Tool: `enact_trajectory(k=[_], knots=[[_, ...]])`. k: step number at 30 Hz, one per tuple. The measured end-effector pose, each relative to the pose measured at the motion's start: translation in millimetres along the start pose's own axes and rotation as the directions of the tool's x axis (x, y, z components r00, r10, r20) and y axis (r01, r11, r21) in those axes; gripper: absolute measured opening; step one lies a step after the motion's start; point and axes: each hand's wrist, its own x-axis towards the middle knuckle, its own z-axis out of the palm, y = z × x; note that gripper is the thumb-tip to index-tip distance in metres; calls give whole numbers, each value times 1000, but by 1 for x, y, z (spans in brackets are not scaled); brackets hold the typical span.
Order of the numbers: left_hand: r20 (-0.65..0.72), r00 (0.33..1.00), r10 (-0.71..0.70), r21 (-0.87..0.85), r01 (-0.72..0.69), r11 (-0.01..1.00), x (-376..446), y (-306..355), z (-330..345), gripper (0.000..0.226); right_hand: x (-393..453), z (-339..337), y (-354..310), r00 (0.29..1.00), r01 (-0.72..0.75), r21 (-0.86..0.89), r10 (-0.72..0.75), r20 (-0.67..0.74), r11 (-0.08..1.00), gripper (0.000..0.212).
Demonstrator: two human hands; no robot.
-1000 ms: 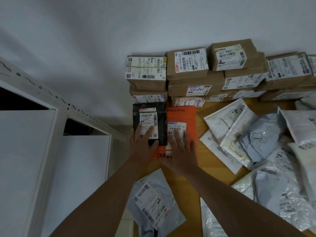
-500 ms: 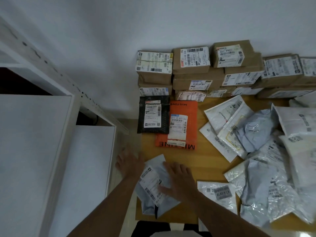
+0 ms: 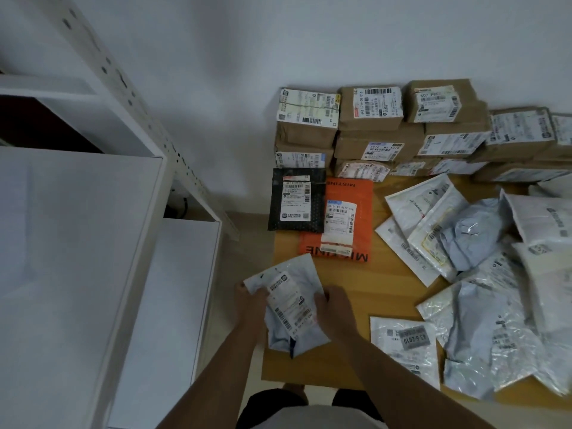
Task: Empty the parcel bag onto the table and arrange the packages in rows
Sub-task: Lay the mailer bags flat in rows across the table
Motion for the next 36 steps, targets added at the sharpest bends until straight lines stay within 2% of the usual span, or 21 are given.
enact_trajectory(k=[3,6,9,12,16,20,23,25,26,27,28,29,31,32,33,34,36], knots=[[35,999,26,62,-28,998,21,29,4,13,4,-16,-24,1000,9,81,-7,-25,997,17],[97,994,-48,58,43,997,42,42,12,40,19,-24,-35,997,-2,123,11,-71,992,15],[124,992,-5,104,-8,995,43,47,17,42,28,-22,-38,997,-46,137,53,-48,989,14],[92,995,49,126,-61,990,49,48,20,45,34,-21,-42,998,-49,134,55,-39,990,15],[66,996,53,131,-62,989,55,49,27,38,36,-24,-46,997,-58,141,64,-43,988,19],[150,988,-30,29,26,999,62,35,28,25,29,-29,-46,996,-47,156,59,-74,987,20],[88,991,-97,0,97,995,122,-15,27,74,20,-33,-38,995,-40,162,54,-83,986,17],[-17,995,-100,53,101,994,105,-9,29,87,11,-37,-23,993,32,75,-23,-117,997,16],[-88,995,-39,150,52,987,72,10,30,87,6,-39,-13,988,66,-32,-70,-140,997,16],[-146,986,81,295,-35,955,42,23,33,86,0,-41,-1,979,77,-178,-108,-170,981,19],[-175,961,216,428,-123,895,21,28,36,83,-6,-42,13,966,53,-302,-125,-224,952,29],[-150,923,355,510,-235,827,-2,32,39,79,-13,-43,29,949,-27,-357,-88,-302,934,38],[9,807,590,577,-486,656,-26,25,52,71,-27,-47,59,900,-280,-278,150,-410,919,51],[102,762,639,591,-563,578,-37,20,63,68,-34,-48,70,866,-392,-216,279,-415,894,55],[193,742,642,598,-608,523,-45,12,73,66,-39,-46,78,850,-444,-184,347,-397,877,57],[275,719,638,593,-649,476,-55,4,84,63,-42,-43,84,862,-424,-178,336,-380,888,59],[400,661,635,565,-723,397,-74,-10,103,54,-44,-39,81,923,-249,-133,193,-333,959,63]])
